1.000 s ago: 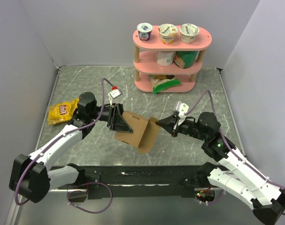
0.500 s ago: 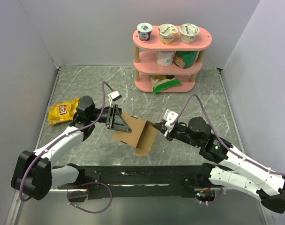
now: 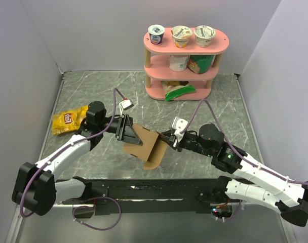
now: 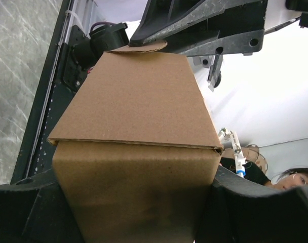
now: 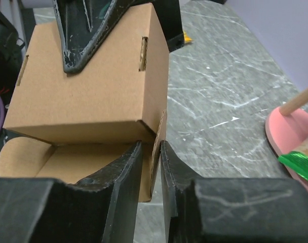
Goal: Fold the paper box
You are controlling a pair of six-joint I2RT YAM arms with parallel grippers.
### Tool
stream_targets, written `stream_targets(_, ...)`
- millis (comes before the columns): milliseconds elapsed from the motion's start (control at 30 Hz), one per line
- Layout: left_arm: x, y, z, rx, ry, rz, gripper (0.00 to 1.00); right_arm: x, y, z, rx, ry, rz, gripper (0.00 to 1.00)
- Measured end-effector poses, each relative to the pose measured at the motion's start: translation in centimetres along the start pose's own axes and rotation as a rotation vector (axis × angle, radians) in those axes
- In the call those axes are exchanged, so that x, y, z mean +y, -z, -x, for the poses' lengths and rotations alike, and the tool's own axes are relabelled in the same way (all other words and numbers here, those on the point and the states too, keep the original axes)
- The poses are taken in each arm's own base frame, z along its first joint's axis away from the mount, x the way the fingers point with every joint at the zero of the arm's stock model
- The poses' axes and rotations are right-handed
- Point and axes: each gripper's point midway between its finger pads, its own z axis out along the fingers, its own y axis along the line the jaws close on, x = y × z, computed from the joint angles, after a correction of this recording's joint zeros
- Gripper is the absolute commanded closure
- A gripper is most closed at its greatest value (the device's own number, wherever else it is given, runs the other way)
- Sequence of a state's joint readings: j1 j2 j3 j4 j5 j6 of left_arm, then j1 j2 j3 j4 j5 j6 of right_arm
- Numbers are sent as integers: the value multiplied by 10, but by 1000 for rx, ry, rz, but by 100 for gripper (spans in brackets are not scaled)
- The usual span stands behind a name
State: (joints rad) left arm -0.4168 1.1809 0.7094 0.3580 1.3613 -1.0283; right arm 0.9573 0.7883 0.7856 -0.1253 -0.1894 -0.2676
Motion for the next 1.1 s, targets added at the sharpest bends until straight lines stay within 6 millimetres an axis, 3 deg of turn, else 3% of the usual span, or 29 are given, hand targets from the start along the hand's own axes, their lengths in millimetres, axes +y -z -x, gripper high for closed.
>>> stream_targets(167, 1, 0, -3, 7, 4, 3, 47, 3, -4, -2, 4, -16, 24, 72)
stream_targets(233, 0, 0, -4, 9, -4, 1, 47, 2, -4, -1, 0, -21, 27, 82)
stream_targets(300, -1, 0, -4, 10, -16, 0, 47, 1, -3, -1, -5, -30, 28, 100)
stream_targets(500, -2, -1, -1, -12, -26, 12, 48, -7, -2, 1, -21, -53, -1, 100)
stream_targets(1100, -14, -2, -1, -21, 81, -75, 46, -1, 14, 7, -157, -33, -11, 100)
